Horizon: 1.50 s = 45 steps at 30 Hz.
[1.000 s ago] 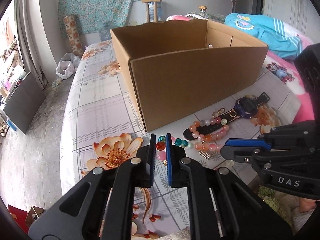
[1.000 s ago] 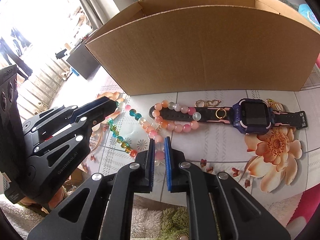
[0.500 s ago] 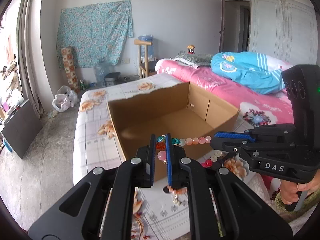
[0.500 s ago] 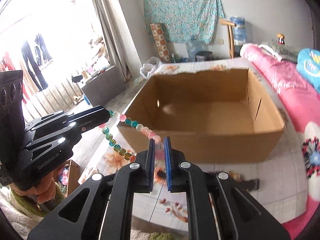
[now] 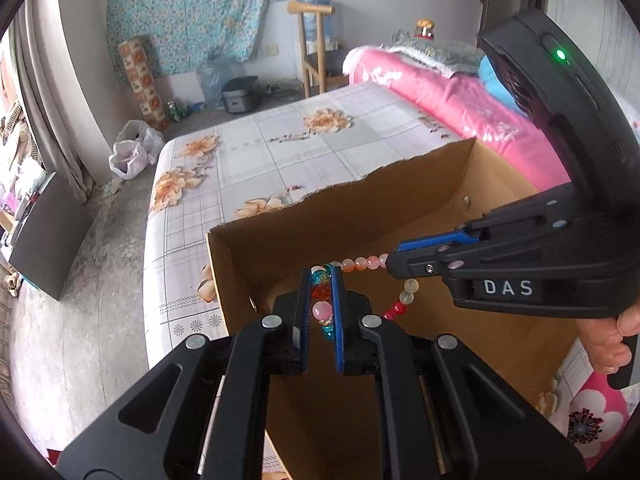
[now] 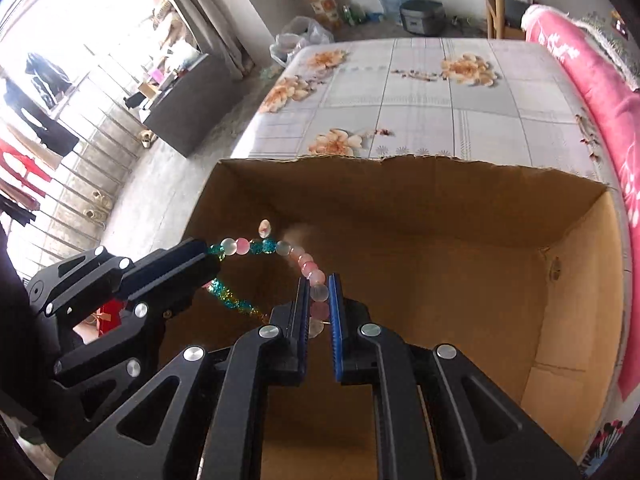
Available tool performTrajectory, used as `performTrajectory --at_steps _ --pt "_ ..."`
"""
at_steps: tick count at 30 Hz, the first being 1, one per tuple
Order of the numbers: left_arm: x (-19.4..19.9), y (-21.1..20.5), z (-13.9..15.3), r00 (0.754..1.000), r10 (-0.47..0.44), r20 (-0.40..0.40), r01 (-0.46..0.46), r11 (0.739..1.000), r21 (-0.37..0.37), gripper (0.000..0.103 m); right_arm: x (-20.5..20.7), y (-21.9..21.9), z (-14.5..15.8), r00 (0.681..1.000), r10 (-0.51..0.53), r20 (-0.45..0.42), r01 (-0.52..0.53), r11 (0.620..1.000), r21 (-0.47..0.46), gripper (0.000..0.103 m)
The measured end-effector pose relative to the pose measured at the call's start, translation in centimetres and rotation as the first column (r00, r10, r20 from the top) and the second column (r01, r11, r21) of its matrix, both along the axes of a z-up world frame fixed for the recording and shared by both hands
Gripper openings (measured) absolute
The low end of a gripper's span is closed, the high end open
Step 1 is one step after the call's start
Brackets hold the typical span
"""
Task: Organize jewelry
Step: 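Lift the multicolored bracelet with the left gripper and drop it into the box, then move the open left gripper back toward the purple smartwatch strap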
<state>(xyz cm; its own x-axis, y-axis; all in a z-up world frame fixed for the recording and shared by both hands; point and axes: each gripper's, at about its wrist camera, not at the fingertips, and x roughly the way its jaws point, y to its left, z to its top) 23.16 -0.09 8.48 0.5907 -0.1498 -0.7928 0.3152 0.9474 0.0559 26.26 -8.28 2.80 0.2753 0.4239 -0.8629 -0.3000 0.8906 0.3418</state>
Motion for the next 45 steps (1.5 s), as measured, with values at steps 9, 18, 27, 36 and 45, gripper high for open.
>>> performTrajectory --at_steps 9,18,27,36,45 --pt "3.4 -0.5 -3.5 0.993 0.033 -0.115 -0.019 0.993 0.119 0.009 5.2 0.6 -5.5 0.983 -0.048 -0.176 0.045 0.999 -0.022 0.010" --pt "0.7 -0.1 -0.2 1.000 0.017 0.009 -0.018 0.997 0.075 0.025 4.2 -1.2 -2.8 0.993 -0.085 -0.078 0.086 0.996 0.012 0.011" --pt "-9.2 2.7 5.9 0.972 0.000 0.237 0.012 0.999 -0.050 0.041 -6.0 -5.1 7.3 0.966 -0.102 0.237 0.082 0.992 0.093 0.026" --pt "-18.7 5.1 1.8 0.982 0.019 0.186 0.020 0.979 -0.204 0.068 -22.4 -7.2 6.4 0.893 -0.118 0.434 0.097 0.993 0.072 0.061" --pt "-20.8 3.9 -9.8 0.988 0.096 -0.122 -0.109 0.989 -0.104 0.075 -27.6 -5.2 -7.3 0.961 -0.210 0.181 0.228 0.970 -0.080 0.062"
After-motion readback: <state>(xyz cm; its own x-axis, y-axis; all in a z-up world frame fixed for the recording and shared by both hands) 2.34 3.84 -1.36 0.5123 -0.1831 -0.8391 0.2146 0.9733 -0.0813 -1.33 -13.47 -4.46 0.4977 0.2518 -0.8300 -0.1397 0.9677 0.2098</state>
